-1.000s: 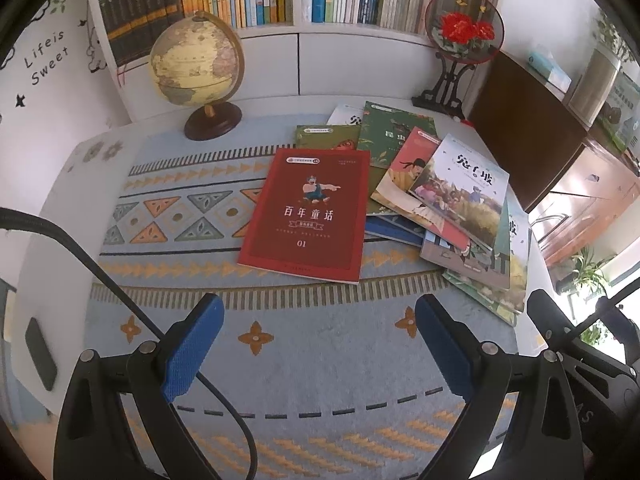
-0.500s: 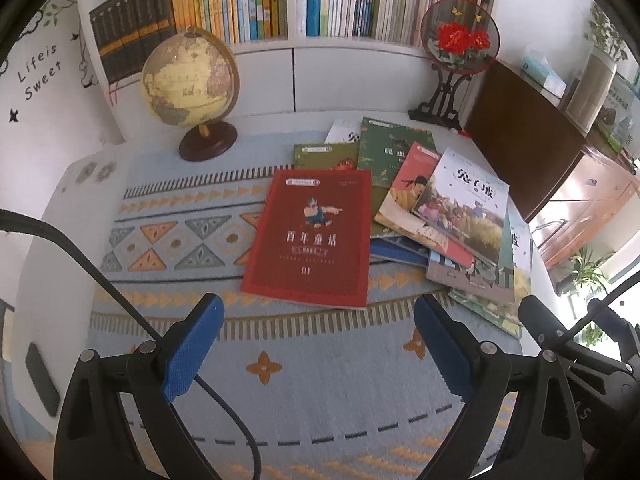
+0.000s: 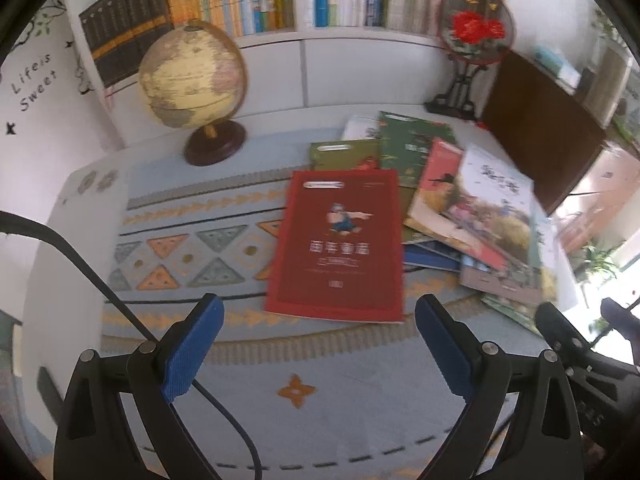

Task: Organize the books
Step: 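Lower the left gripper onto the red book's edge and close it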

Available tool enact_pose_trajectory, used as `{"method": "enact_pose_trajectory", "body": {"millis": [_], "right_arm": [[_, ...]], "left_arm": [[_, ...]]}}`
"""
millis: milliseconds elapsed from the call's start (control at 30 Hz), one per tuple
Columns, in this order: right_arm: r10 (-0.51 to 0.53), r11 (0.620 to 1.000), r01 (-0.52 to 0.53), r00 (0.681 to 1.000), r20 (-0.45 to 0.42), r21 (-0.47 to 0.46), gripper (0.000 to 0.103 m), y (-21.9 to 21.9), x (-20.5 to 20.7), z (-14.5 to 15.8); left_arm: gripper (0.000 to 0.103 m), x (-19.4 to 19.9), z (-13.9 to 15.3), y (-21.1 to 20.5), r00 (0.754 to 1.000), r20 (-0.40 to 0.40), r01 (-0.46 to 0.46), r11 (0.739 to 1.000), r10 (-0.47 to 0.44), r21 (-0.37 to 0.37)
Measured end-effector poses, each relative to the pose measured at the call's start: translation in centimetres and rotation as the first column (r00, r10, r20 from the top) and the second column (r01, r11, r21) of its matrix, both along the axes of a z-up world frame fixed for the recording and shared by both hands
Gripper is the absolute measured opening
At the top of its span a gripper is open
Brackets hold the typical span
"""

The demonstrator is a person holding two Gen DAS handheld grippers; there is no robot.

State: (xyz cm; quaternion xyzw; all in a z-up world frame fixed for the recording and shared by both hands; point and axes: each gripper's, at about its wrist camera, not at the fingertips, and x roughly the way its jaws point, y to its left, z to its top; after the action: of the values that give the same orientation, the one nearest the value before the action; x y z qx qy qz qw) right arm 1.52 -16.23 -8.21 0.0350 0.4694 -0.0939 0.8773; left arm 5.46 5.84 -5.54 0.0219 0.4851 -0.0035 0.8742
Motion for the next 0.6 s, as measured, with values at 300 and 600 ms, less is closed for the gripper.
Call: {"method": "enact_pose_trajectory", "body": {"millis": [300,600], "right_arm": [[0.074,0.997,-0.074,0.997,-0.025,-0.01,0.103,3.6,2.6,-2.0],[0.124,0.992,-0.122,0.99,-0.075,0.022,0.103,5.6,5.9,-5.7]], "left_arm": [[0.096,2.8,-2.2,3.4,0.999,-0.033,-0.028,0.999,0.029,0.023],[0.096,7.2,-7.6,7.3,0.991,-0.132,-0.019,0.995,0.006,-0.096]]}}
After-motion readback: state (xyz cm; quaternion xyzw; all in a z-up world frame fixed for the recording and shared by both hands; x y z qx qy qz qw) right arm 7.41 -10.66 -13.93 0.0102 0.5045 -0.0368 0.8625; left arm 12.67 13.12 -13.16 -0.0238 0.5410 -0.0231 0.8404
